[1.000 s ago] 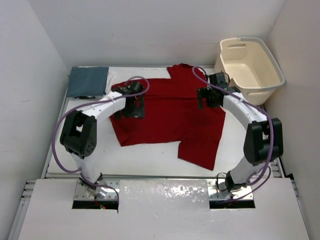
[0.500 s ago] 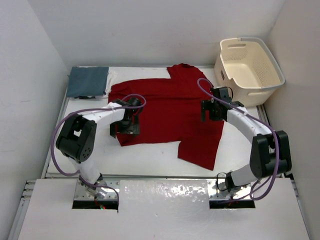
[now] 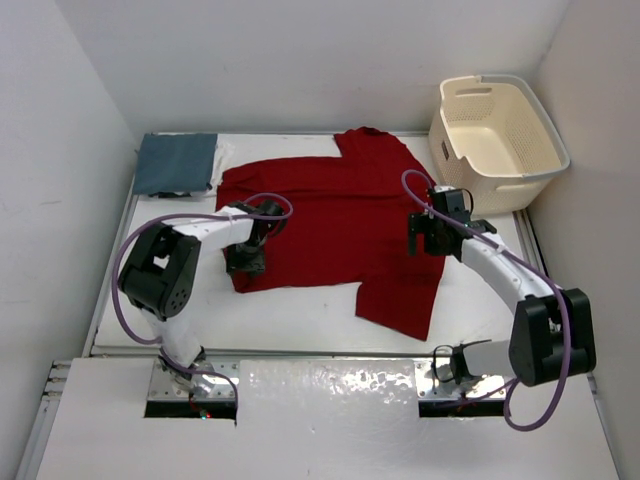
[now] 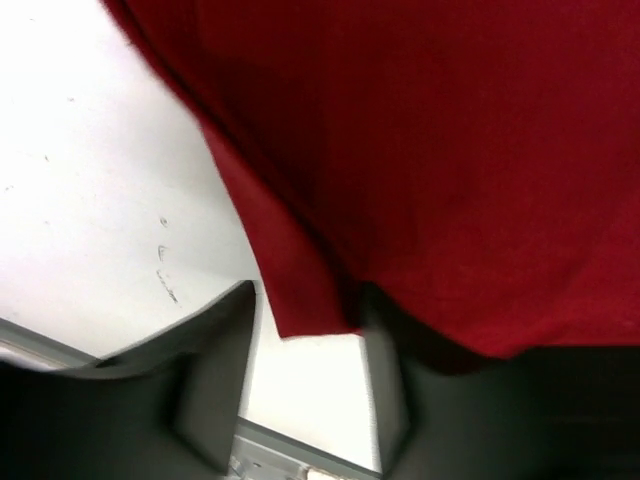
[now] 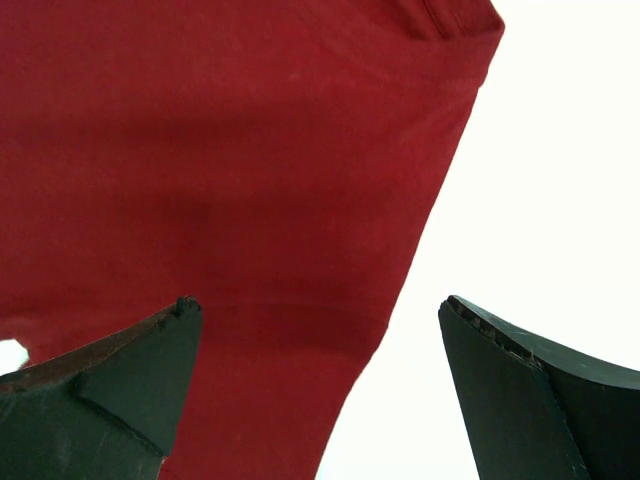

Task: Fold and stack the t-shirts
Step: Grap the side of the flattened tshirt closest away from the robot with both arms

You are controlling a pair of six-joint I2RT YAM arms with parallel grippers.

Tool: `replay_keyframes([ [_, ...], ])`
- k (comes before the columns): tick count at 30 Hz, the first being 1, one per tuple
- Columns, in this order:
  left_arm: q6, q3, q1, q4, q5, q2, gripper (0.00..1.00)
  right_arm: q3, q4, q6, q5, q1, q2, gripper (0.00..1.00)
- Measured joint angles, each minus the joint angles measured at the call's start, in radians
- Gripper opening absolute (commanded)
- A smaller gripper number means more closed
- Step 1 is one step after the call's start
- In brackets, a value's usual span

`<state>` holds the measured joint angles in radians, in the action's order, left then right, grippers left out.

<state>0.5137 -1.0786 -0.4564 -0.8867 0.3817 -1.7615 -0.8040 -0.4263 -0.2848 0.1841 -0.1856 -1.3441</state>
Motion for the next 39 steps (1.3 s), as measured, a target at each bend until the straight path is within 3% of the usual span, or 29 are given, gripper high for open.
replay_keyframes([
  [4, 0.010, 0.002, 0.000, 0.002, 0.015, 0.000, 0.17, 0.024, -0.006, -0.001, -0.002, 0.000, 0.023, 0.99],
  [6, 0.020, 0.014, 0.000, 0.003, 0.020, 0.010, 0.01, 0.036, -0.017, -0.003, -0.011, 0.000, 0.035, 0.99],
  [21, 0.153, 0.156, 0.000, -0.016, 0.064, 0.160, 0.00, 0.234, -0.253, -0.091, -0.137, -0.151, 0.240, 0.99],
  [25, 0.188, 0.160, 0.013, -0.008, 0.065, 0.200, 0.00, 0.302, -0.288, -0.123, -0.179, -0.162, 0.255, 0.94],
  [32, 0.229, 0.209, 0.043, 0.037, 0.034, 0.253, 0.00, 0.364, -0.309, -0.171, -0.261, -0.183, 0.277, 0.80],
  [35, 0.257, 0.247, 0.047, 0.054, 0.017, 0.285, 0.00, 0.399, -0.290, -0.187, -0.294, -0.184, 0.257, 0.56],
  [38, 0.293, 0.265, 0.059, 0.051, 0.010, 0.321, 0.00, 0.408, -0.280, -0.203, -0.305, -0.183, 0.230, 0.44],
  [39, 0.305, 0.268, 0.065, 0.052, 0.010, 0.333, 0.00, 0.408, -0.278, -0.208, -0.306, -0.183, 0.226, 0.31],
])
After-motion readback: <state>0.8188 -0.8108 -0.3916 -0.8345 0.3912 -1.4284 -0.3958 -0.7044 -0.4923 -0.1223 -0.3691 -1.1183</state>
